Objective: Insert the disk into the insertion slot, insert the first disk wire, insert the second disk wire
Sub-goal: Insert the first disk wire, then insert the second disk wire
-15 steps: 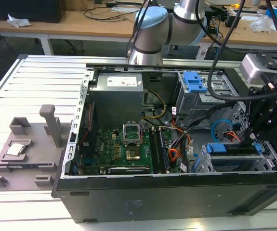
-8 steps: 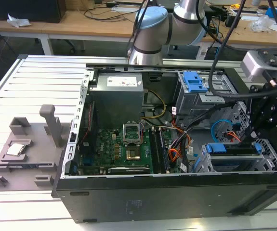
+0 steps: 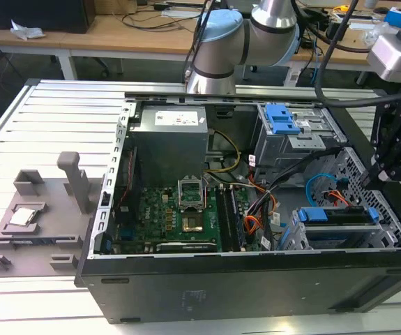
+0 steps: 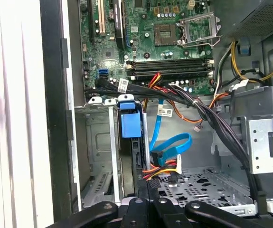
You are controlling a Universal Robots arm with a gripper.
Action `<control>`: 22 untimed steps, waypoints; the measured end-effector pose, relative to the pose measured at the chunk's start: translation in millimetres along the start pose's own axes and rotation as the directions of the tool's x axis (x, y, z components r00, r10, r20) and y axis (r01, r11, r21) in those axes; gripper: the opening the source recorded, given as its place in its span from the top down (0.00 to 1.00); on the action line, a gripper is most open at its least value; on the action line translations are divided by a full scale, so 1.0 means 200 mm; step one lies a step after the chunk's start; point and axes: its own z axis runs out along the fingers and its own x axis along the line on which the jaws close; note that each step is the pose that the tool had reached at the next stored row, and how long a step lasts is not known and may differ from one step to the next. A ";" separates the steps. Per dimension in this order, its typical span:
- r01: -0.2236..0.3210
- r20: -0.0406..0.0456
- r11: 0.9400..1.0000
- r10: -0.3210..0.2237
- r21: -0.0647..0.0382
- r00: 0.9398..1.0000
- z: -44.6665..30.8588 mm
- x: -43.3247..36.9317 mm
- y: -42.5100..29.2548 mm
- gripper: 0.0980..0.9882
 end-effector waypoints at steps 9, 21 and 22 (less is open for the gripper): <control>0.000 0.000 1.000 0.000 0.000 1.000 -0.010 0.000 0.000 0.99; 0.007 -0.001 1.000 -0.007 0.000 1.000 -0.014 -0.001 0.001 0.70; 0.027 -0.001 1.000 -0.027 0.000 1.000 -0.013 -0.003 0.002 0.70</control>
